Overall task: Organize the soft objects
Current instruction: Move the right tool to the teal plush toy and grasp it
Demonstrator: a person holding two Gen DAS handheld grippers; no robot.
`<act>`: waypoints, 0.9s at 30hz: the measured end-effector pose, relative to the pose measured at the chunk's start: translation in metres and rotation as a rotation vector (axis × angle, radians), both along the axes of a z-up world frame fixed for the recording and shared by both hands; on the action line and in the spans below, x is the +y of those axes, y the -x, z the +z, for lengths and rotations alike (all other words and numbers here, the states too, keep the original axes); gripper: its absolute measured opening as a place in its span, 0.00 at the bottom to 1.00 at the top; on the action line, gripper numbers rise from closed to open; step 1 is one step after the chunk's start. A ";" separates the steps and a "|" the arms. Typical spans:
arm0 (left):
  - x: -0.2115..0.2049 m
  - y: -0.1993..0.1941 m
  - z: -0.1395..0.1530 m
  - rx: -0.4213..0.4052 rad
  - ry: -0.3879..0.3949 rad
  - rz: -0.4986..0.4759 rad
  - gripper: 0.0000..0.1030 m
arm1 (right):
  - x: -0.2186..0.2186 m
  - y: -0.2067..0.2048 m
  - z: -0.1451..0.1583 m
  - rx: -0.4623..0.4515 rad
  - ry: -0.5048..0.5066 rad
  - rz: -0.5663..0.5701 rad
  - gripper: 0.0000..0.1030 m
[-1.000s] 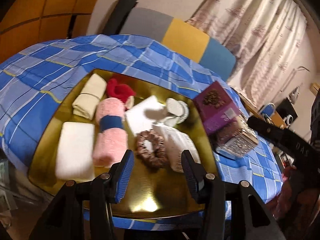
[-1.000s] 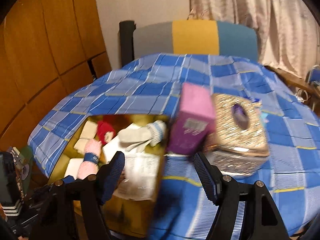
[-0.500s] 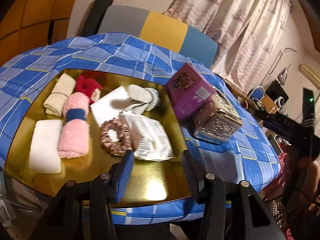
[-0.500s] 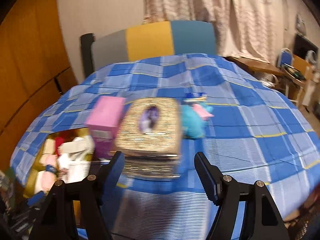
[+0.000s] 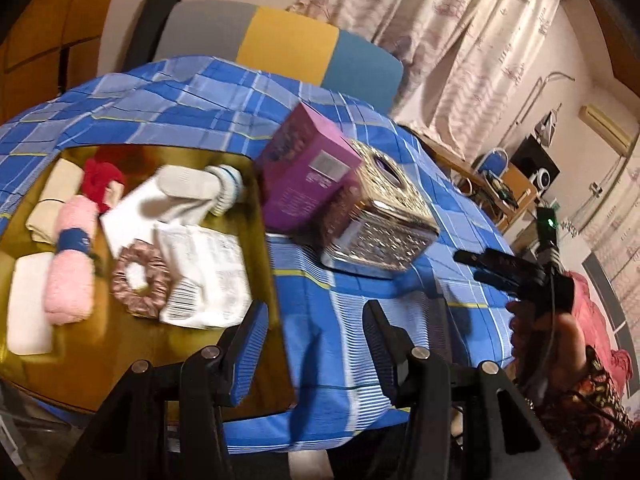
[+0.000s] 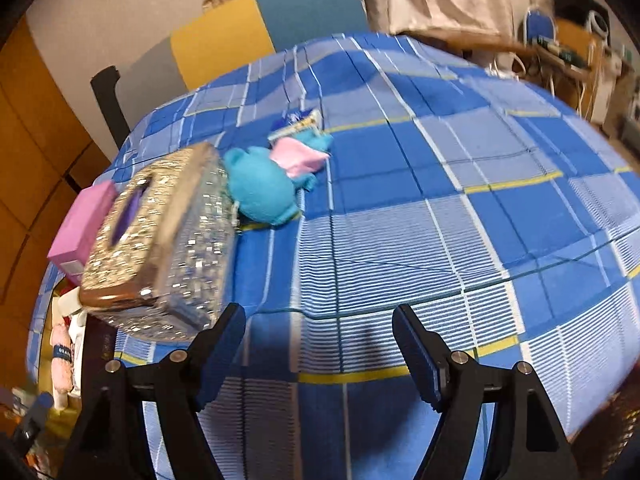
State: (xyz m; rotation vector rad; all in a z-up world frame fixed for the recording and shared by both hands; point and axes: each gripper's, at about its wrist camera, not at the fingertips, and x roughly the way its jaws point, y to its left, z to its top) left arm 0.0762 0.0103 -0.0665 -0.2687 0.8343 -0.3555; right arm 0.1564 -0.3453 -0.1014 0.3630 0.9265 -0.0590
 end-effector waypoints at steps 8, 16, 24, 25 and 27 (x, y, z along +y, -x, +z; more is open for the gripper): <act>-0.035 -0.008 0.002 0.023 -0.032 -0.057 0.48 | -0.009 -0.039 -0.003 0.008 0.011 0.021 0.74; -0.051 -0.013 0.002 0.038 -0.041 -0.096 0.48 | -0.002 -0.074 -0.002 -0.021 0.034 0.098 0.74; -0.052 -0.012 0.005 0.044 -0.048 -0.098 0.48 | 0.004 -0.126 -0.023 0.006 -0.046 0.217 0.71; -0.052 -0.012 0.006 0.045 -0.051 -0.097 0.48 | 0.005 -0.134 -0.028 0.015 -0.078 0.252 0.70; -0.051 -0.011 0.007 0.044 -0.057 -0.096 0.48 | 0.006 -0.141 -0.032 0.006 -0.091 0.285 0.64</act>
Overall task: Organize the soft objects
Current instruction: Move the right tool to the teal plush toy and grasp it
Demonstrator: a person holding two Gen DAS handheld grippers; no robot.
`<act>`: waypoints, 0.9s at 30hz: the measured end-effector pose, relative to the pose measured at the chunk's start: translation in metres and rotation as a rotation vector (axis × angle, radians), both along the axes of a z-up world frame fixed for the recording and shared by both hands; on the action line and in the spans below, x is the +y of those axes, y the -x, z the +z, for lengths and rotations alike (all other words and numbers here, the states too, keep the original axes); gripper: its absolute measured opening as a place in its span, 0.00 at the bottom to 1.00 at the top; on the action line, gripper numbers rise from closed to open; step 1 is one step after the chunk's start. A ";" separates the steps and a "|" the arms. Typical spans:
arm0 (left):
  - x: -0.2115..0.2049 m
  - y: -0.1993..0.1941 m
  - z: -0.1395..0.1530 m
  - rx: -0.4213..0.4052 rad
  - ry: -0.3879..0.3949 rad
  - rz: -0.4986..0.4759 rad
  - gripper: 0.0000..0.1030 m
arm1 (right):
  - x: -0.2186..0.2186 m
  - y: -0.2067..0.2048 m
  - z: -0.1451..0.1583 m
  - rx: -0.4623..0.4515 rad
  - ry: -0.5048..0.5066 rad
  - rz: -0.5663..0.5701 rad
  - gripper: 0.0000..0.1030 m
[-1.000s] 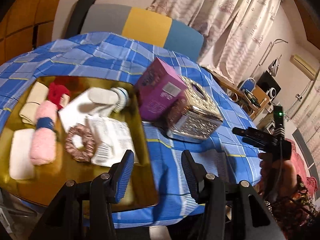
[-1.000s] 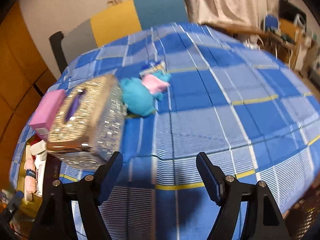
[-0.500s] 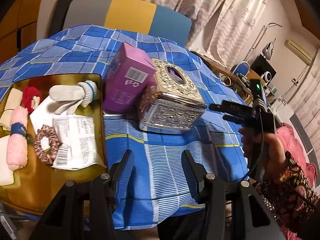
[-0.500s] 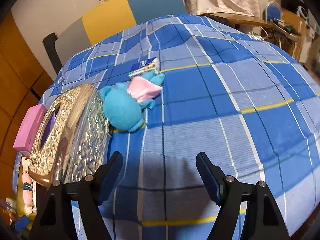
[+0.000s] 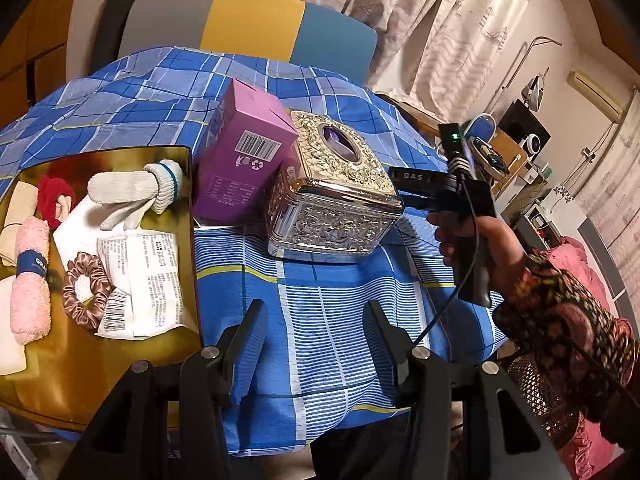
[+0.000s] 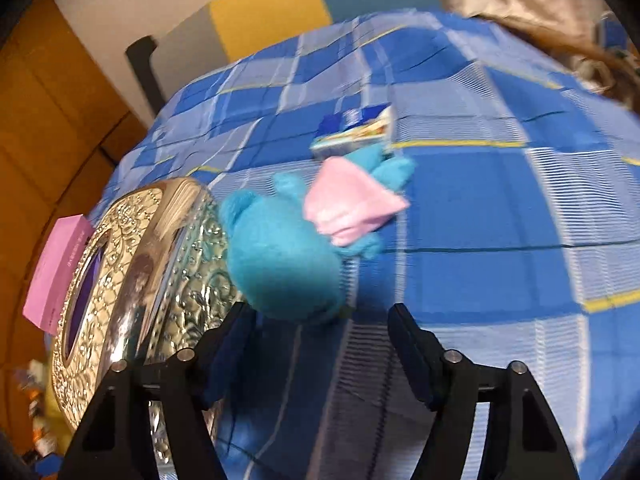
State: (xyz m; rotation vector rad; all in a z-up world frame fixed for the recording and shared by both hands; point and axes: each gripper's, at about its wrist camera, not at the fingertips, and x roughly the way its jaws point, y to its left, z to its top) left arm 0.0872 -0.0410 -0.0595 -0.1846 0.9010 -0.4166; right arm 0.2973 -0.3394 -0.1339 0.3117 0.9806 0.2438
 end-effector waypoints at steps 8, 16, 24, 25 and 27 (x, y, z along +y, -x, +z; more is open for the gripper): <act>-0.002 -0.006 -0.001 0.017 -0.007 0.004 0.48 | -0.001 -0.004 0.000 -0.030 -0.091 0.043 0.20; -0.012 -0.012 0.000 0.014 0.000 -0.015 0.48 | -0.043 0.021 0.039 -0.099 0.052 -0.001 0.01; -0.020 -0.013 0.006 0.005 0.016 -0.031 0.48 | -0.033 -0.028 0.024 0.044 -0.155 -0.123 0.56; -0.020 -0.012 0.008 -0.002 0.007 -0.033 0.48 | -0.031 -0.036 0.018 0.076 -0.182 -0.148 0.56; -0.018 -0.011 0.012 -0.011 0.002 -0.031 0.48 | -0.028 -0.051 0.008 0.129 -0.230 -0.178 0.59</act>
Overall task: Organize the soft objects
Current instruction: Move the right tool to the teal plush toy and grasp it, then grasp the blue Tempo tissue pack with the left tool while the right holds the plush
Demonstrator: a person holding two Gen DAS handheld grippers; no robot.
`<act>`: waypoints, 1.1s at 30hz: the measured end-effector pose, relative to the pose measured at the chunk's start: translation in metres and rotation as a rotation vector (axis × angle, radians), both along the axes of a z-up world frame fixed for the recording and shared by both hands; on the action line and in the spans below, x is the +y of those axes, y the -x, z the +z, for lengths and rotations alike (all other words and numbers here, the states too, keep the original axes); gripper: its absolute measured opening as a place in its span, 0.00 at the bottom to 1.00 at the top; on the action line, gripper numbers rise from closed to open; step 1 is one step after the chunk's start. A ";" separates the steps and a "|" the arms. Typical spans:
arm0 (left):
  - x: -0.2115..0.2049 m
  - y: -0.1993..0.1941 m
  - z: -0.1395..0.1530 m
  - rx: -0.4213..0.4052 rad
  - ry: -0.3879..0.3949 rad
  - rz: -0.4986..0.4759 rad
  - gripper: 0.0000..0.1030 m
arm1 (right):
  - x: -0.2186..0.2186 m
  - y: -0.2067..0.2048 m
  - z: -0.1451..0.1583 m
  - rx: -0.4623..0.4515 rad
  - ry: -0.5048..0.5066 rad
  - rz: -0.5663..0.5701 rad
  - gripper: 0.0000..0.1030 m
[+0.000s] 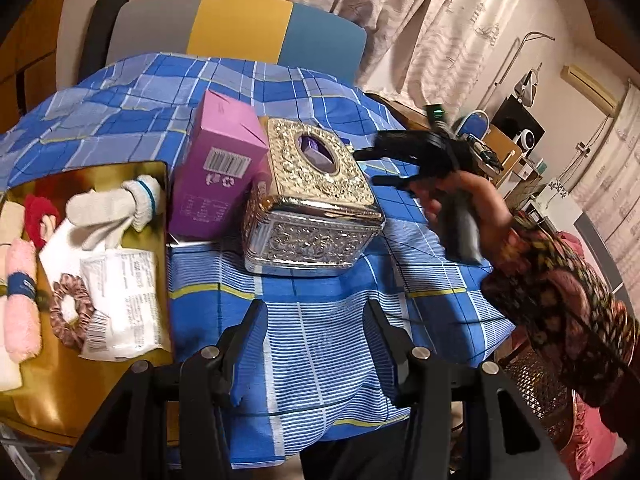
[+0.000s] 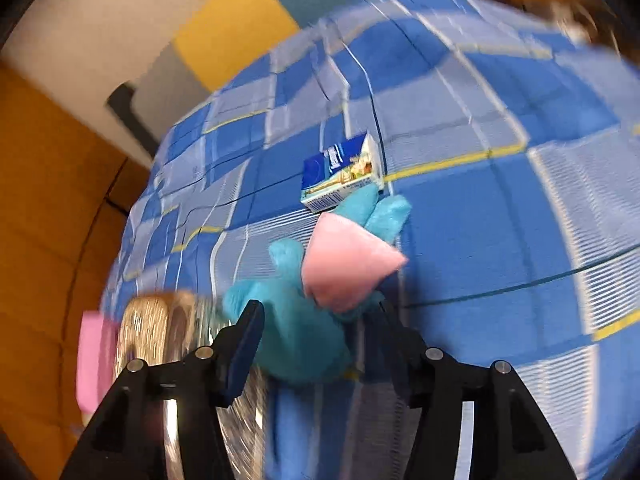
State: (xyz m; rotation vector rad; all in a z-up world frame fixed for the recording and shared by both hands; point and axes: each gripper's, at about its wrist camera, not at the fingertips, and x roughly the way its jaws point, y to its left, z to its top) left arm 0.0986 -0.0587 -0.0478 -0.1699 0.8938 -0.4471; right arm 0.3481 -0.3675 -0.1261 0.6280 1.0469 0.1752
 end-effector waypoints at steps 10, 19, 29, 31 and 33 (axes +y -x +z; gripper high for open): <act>0.004 -0.024 0.023 -0.023 0.005 0.011 0.48 | 0.008 -0.016 -0.004 0.012 -0.022 0.008 0.30; -0.037 -0.073 0.070 -0.069 -0.044 -0.058 0.48 | -0.046 0.036 0.023 -0.053 0.190 0.010 0.03; -0.114 -0.163 0.094 0.032 -0.091 -0.137 0.60 | -0.047 0.062 0.032 -0.168 0.249 0.063 0.78; -0.118 -0.181 0.093 0.073 -0.067 -0.103 0.60 | -0.030 0.049 0.026 -0.143 0.278 0.098 0.79; -0.124 -0.200 0.088 0.121 -0.048 -0.079 0.60 | -0.015 0.033 0.014 -0.085 0.376 0.093 0.79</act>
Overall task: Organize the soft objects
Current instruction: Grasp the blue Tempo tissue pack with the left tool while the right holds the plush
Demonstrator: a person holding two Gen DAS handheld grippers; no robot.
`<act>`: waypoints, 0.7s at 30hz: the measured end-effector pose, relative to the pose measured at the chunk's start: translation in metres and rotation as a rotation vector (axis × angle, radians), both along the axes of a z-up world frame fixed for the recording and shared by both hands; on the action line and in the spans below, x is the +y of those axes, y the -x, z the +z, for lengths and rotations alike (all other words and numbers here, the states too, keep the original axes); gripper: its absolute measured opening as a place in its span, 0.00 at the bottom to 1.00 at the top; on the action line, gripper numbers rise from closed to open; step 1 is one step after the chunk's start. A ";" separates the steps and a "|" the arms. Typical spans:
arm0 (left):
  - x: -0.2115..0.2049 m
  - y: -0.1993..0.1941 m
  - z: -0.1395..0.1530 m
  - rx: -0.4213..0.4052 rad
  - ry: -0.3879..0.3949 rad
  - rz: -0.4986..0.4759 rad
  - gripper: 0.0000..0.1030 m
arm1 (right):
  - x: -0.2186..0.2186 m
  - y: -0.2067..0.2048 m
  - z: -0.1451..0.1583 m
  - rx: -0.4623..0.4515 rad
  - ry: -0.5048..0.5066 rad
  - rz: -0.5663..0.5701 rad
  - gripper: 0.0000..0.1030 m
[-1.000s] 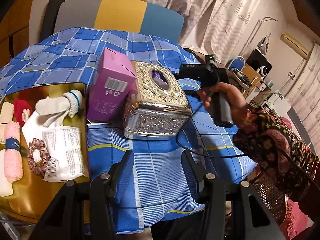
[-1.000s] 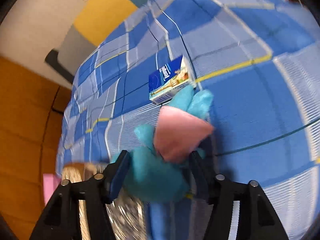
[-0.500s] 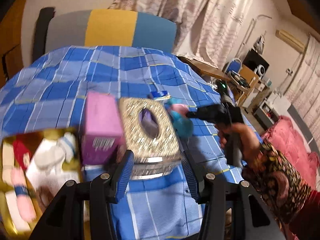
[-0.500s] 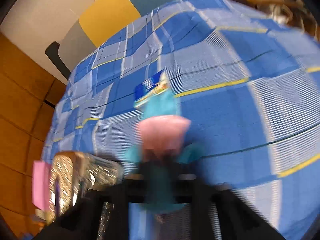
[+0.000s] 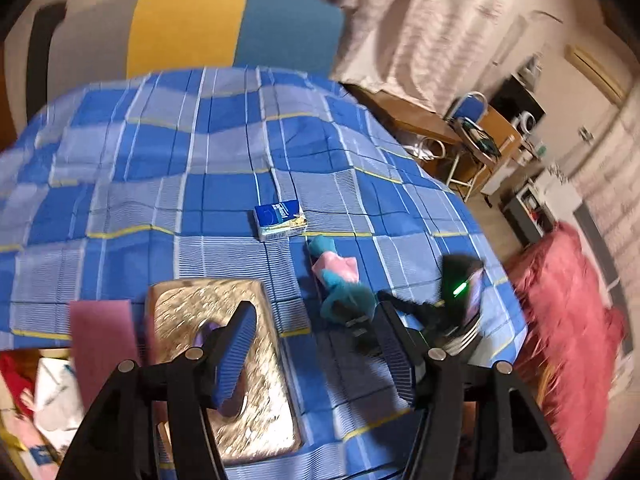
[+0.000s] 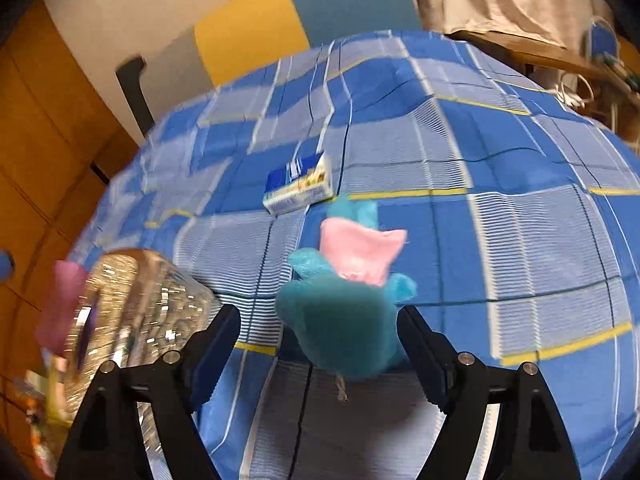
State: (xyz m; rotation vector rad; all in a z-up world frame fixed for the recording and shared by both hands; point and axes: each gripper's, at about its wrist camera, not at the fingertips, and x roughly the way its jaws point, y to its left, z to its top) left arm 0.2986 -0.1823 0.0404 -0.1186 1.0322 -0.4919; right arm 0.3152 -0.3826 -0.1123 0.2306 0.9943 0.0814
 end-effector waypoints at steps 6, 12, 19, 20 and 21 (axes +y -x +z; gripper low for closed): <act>-0.021 -0.042 -0.013 0.037 -0.081 0.025 0.61 | -0.012 -0.014 -0.026 0.086 -0.032 -0.053 0.53; -0.049 -0.082 -0.043 0.111 -0.103 0.014 0.62 | -0.053 0.024 -0.009 0.101 -0.106 -0.081 0.50; -0.082 -0.130 -0.079 0.139 -0.208 0.033 0.70 | -0.075 0.076 -0.014 0.106 -0.132 -0.096 0.50; -0.085 -0.138 -0.085 0.153 -0.207 0.046 0.70 | -0.078 0.076 -0.015 0.120 -0.147 -0.098 0.50; -0.086 -0.144 -0.090 0.165 -0.204 0.060 0.70 | -0.079 0.076 -0.016 0.126 -0.165 -0.094 0.50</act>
